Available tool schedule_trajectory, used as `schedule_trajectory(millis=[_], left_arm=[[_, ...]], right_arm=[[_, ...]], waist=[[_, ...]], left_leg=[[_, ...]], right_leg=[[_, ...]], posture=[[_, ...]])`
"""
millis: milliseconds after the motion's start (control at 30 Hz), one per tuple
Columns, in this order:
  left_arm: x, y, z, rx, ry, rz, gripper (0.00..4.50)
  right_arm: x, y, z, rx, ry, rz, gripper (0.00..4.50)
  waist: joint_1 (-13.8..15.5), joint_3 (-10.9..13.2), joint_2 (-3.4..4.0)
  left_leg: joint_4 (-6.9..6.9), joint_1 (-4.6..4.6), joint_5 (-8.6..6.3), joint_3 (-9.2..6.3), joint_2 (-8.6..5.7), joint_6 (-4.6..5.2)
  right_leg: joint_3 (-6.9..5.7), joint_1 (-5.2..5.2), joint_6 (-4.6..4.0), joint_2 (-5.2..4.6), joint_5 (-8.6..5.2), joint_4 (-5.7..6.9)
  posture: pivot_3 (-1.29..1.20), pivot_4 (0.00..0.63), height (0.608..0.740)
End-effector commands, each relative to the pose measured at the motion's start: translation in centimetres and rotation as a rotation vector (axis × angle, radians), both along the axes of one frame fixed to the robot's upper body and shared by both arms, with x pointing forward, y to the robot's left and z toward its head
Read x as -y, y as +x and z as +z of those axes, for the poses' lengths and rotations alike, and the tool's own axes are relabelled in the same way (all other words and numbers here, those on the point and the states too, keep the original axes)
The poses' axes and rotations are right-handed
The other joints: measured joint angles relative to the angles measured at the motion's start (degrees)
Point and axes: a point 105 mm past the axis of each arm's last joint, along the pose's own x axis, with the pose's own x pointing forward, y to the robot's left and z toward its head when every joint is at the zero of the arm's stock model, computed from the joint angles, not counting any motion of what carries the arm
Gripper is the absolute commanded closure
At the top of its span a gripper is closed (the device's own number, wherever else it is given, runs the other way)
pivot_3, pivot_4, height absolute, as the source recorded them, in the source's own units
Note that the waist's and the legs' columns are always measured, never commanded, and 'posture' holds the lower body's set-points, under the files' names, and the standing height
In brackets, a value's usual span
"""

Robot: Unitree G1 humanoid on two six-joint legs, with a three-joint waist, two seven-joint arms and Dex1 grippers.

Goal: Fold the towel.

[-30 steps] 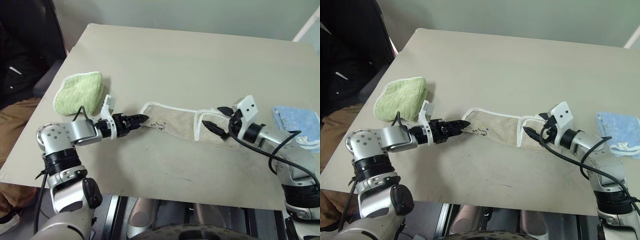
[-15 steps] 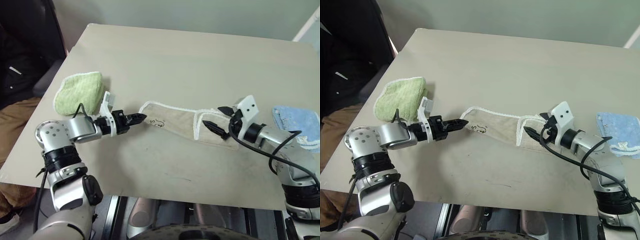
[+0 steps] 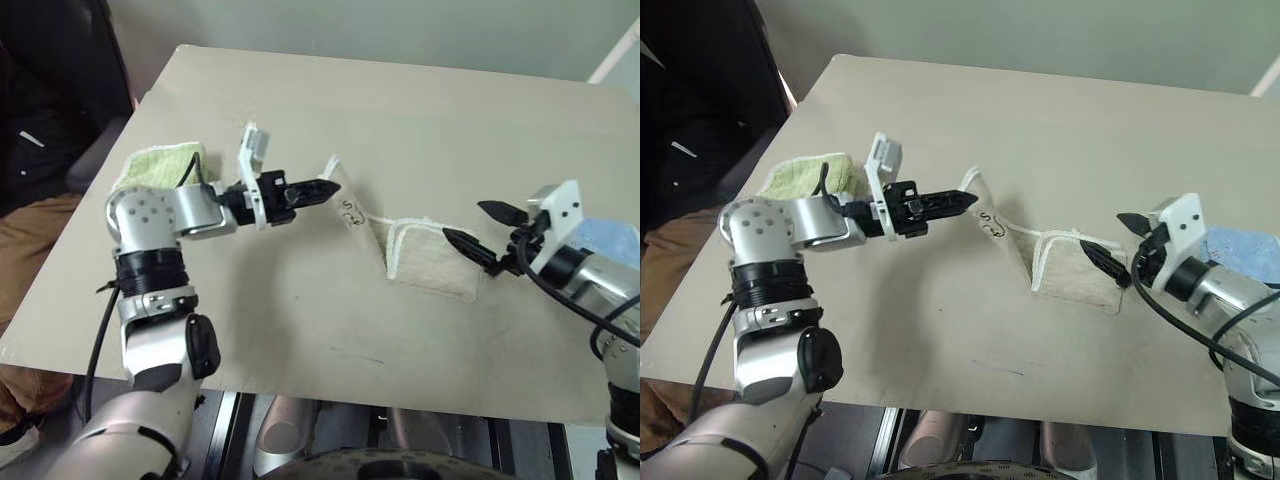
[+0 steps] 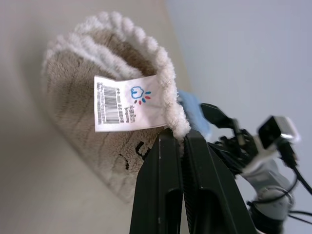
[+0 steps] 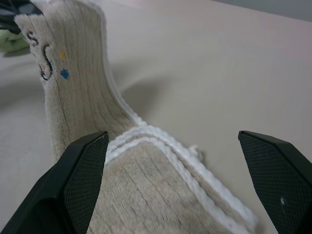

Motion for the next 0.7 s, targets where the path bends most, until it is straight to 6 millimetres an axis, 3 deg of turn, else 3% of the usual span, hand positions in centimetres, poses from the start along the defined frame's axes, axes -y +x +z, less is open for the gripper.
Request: schedule_trajectory(millis=[33, 233, 433, 567, 700], left_arm=[[2.9, -0.8, 1.0, 0.036, -0.03, -0.136, 4.47], [8.3, -2.9, 1.3, 0.041, -0.056, -0.364, 4.47], [13.1, -3.8, -0.6, 0.045, 0.012, -0.468, 4.47], [14.9, -4.2, -1.6, 0.066, 0.063, -0.516, 4.47], [16.2, -4.5, -3.9, 0.103, 0.152, -0.548, 4.47]], right_arm=[[0.5, -0.9, 1.9, 0.069, -0.009, -0.016, 0.0], [1.6, -1.8, 1.9, 0.069, -0.038, -0.077, 0.0], [2.8, -2.7, 2.2, 0.083, -0.063, -0.153, 0.0], [3.5, -3.2, 2.2, 0.083, -0.07, -0.194, 0.0], [4.7, -3.4, 2.3, 0.095, -0.073, -0.266, 0.0]], waist=[[0.0, 0.0, 0.0], [0.2, 0.0, -0.04], [0.4, 0.0, -0.07], [0.4, 0.1, -0.09], [0.3, 0.1, -0.08]], left_leg=[[0.0, 0.0, -0.01, 0.01, 0.0, 0.01], [0.02, -0.07, 0.03, 0.03, -0.01, 0.13], [0.07, -0.05, 0.07, 0.09, -0.04, 0.27], [0.08, -0.05, 0.05, 0.1, -0.04, 0.39], [0.08, -0.02, -0.25, 0.13, -0.04, 0.92]], right_leg=[[0.01, 0.0, 0.04, -0.02, -0.02, -0.01], [0.02, 0.04, 0.69, -0.06, -0.31, 0.0], [0.07, 0.11, 0.92, -0.13, -0.3, -0.03], [0.09, 0.11, 1.05, -0.14, -0.24, -0.05], [0.14, 0.12, 1.41, -0.14, -0.03, -0.06]], posture=[[0.0, 0.15, 0.74], [0.0, 0.15, 0.74], [0.0, 0.15, 0.74], [0.0, 0.15, 0.74], [0.0, 0.15, 0.74]])
